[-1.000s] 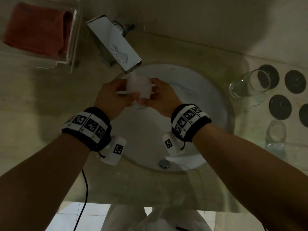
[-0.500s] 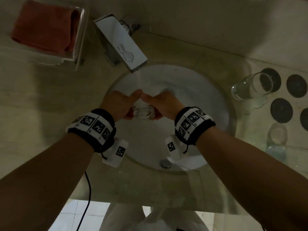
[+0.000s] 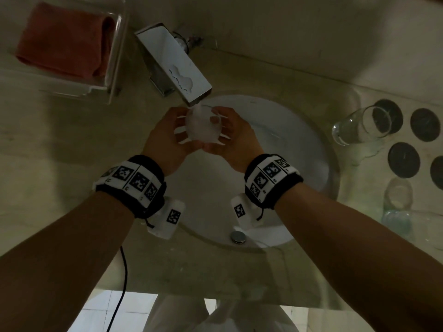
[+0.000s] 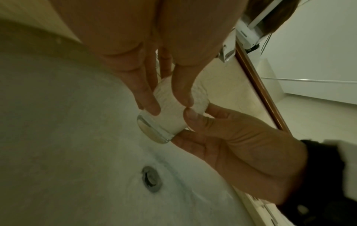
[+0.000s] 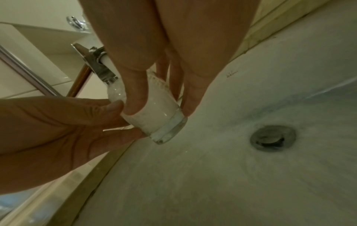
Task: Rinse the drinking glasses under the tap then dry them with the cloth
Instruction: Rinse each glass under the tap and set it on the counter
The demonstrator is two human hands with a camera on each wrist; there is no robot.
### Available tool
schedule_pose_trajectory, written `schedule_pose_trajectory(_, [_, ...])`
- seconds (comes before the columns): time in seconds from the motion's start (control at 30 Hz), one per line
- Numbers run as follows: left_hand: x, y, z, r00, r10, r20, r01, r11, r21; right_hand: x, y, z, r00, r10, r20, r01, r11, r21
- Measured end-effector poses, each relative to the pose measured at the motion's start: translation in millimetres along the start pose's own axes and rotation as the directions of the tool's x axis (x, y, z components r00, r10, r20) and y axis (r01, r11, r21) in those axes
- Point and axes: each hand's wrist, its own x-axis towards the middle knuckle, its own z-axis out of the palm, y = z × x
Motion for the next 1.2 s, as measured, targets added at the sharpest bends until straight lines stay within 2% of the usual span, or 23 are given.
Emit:
schedule_pose_trajectory(0.2, [1.2, -1.6, -0.4, 1.0, -0.017, -0.021, 0.016, 0.997, -0.081, 1.2, -0.1, 1.6, 1.0, -0.006, 0.008, 0.006, 1.0, 0.014])
schedule_pose_trajectory(0.5, [2.6, -4.4, -6.2, 0.999, 0.033, 0.019, -0.035, 0.993, 0.11, -1.4, -0.1, 0.7, 1.0, 0.007, -0.003, -0.007, 1.0, 0.0])
schedule_pose_trajectory(0.63, [1.7, -2.4, -7.5, 0.999, -0.026, 0.019, 0.021, 0.97, 0.244, -3.4, 3.2, -3.6, 0.991, 0.131, 0.024, -0.131, 0.991, -0.01])
schedule_pose_trajectory(0.73, [1.7, -3.3, -3.9, 0.991, -0.13, 0.021, 0.114, 0.931, 0.348, -8.2, 3.2, -2.2, 0.968, 0.249, 0.023, -0.247, 0.968, -0.047])
schedule_pose_trajectory(0.83, [3.0, -4.6, -1.2, 0.98, -0.189, 0.061, 0.132, 0.848, 0.514, -16.3, -0.6, -2.5, 0.948, 0.317, -0.022, -0.316, 0.935, -0.163])
schedule_pose_trajectory(0.9, [0.4, -0.4, 3.6, 0.977, -0.208, 0.038, 0.14, 0.769, 0.623, -23.9, -3.0, -3.5, 0.92, 0.389, -0.048, -0.391, 0.905, -0.167])
schedule_pose_trajectory(1.1, [-6.0, 2.2, 26.0, 0.951, -0.3, 0.075, 0.19, 0.758, 0.623, -56.9, -8.9, -18.2, 0.886, 0.453, -0.103, -0.464, 0.874, -0.147])
schedule_pose_trajectory(1.2, [-11.2, 2.3, 43.3, 0.932, -0.338, 0.129, 0.215, 0.804, 0.554, -76.9, -8.4, -33.8, 0.88, 0.459, -0.124, -0.473, 0.869, -0.145])
